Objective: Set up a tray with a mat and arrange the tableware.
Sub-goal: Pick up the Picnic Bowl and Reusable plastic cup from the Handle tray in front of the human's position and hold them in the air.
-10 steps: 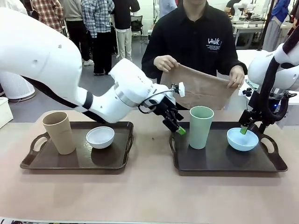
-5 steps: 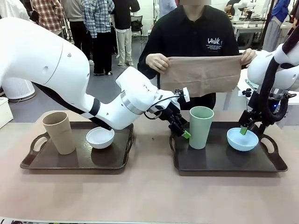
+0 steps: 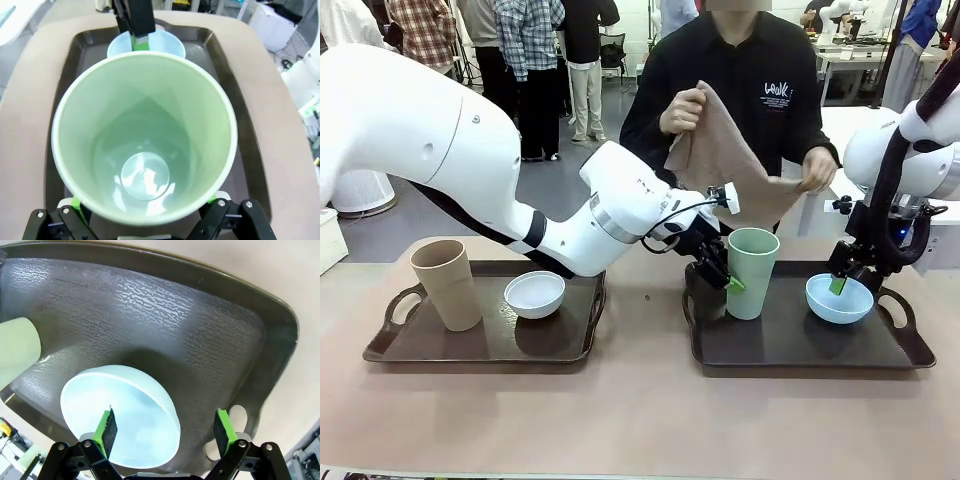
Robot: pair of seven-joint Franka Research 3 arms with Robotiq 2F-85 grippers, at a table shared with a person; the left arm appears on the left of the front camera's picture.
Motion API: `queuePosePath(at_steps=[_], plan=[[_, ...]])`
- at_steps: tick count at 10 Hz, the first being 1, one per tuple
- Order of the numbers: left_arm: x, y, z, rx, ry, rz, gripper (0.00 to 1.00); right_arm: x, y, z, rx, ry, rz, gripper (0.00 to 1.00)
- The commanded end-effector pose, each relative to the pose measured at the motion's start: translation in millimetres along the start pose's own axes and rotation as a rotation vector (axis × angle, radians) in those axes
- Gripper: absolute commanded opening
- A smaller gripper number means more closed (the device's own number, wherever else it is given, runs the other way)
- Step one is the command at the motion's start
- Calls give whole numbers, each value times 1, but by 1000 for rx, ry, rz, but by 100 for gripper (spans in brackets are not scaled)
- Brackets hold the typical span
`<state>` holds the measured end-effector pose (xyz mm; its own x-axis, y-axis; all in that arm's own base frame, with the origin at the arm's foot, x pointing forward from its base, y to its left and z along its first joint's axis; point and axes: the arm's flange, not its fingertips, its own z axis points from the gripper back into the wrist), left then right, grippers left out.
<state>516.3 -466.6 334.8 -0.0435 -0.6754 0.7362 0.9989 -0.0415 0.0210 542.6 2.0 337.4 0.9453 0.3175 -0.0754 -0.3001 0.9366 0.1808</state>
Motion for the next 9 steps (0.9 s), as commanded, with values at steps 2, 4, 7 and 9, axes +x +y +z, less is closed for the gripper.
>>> queuePosePath(at_steps=[2,4,7,9], plan=[[12,4,-9,-36,16,-3,100,-2,1,-6,-14,17,-2,100],[17,3,-14,-50,14,-9,100,-1,2,-8,-8,14,9,100],[17,3,-15,-49,-11,-20,42,-1,2,-9,-12,17,29,33],[17,3,-14,-53,-19,-14,0,-1,3,-10,-14,20,32,0]])
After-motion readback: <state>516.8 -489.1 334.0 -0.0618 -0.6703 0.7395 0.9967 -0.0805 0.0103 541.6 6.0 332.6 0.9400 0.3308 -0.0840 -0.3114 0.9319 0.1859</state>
